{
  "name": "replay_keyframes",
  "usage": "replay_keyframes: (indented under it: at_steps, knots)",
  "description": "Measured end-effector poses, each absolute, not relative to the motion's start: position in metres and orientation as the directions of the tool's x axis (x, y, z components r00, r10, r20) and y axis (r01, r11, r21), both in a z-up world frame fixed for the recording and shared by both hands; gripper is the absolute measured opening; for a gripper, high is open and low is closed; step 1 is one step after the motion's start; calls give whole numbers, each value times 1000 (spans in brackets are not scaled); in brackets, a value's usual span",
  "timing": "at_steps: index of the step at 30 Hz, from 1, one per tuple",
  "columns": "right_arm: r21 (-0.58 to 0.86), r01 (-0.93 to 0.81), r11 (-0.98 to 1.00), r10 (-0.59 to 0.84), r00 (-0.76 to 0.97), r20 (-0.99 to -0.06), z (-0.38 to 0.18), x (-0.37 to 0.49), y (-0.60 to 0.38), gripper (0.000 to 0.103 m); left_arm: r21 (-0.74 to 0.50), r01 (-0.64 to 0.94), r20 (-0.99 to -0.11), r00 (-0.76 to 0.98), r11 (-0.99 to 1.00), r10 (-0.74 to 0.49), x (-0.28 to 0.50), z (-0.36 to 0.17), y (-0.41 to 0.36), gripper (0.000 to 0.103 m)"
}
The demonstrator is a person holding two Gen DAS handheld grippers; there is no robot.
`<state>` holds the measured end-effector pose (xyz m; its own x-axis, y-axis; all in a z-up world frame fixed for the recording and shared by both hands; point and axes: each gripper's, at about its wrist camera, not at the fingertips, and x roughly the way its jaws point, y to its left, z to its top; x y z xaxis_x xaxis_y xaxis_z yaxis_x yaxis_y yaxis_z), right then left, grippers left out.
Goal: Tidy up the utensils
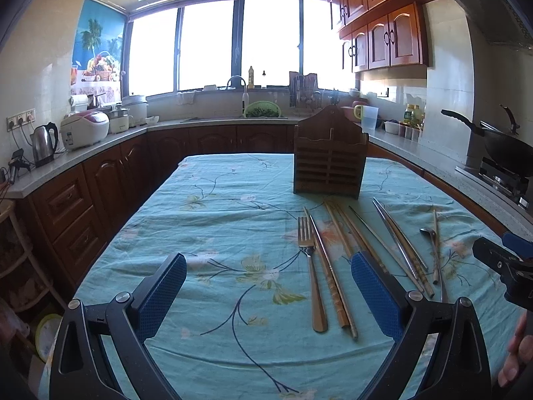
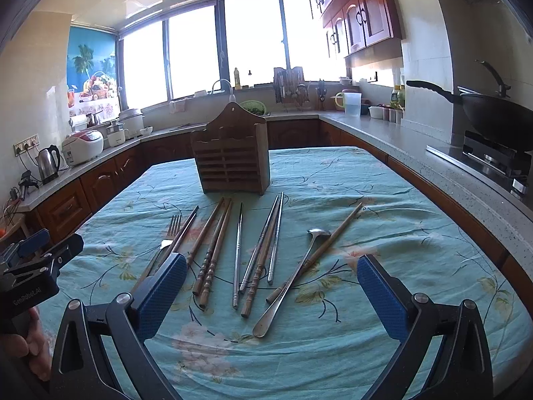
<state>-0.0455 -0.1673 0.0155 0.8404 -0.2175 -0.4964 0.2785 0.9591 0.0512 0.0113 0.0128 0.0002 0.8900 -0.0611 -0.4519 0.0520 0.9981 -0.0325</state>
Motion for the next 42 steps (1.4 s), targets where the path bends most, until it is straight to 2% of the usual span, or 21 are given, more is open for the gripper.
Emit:
replay_keyframes:
  at_steps: [3, 6, 13, 14, 17, 24, 32, 36, 38, 39, 40, 42]
  knots:
    - [72, 271, 960, -196, 832, -519, 15, -39, -173, 102, -56, 58, -491, 868, 997, -78, 25, 2, 18, 99]
    - [96, 268, 959, -173, 817, -551, 12, -30, -182, 93, -80, 69, -527, 844, 994, -101, 42, 5, 22, 95]
    - [160, 279, 947, -114, 757, -643, -1, 2, -210, 59, -93, 135, -626, 762, 986, -163, 98, 11, 24, 69]
    - [166, 287, 944, -112, 748, -654, -3, 7, -215, 52, -96, 144, -640, 749, 985, -172, 106, 11, 24, 67]
    - [189, 307, 933, -97, 719, -689, -9, 23, -229, 39, -95, 169, -670, 718, 981, -189, 128, 13, 24, 64]
    - [208, 339, 918, -67, 647, -759, -27, 51, -249, 29, -82, 230, -735, 644, 970, -215, 177, 5, 23, 62]
    - [213, 337, 917, -40, 609, -792, -35, 71, -256, 18, -65, 300, -772, 590, 952, -238, 220, -3, 14, 56]
    - [229, 339, 913, -16, 589, -808, -43, 79, -259, 13, -86, 336, -792, 548, 938, -269, 237, -14, 2, 41]
    - [237, 339, 911, -9, 589, -808, -42, 80, -261, 13, -128, 348, -785, 536, 929, -309, 241, -17, 4, 39]
    - [245, 338, 909, -1, 587, -809, -42, 81, -263, 13, -152, 354, -781, 529, 923, -332, 243, -17, 5, 34]
    - [254, 336, 907, 9, 588, -809, -42, 83, -264, 8, -170, 358, -777, 525, 918, -348, 244, -17, 6, 23]
    - [287, 328, 900, 41, 591, -806, -43, 84, -267, 4, -196, 365, -772, 516, 910, -372, 249, -19, 9, 20]
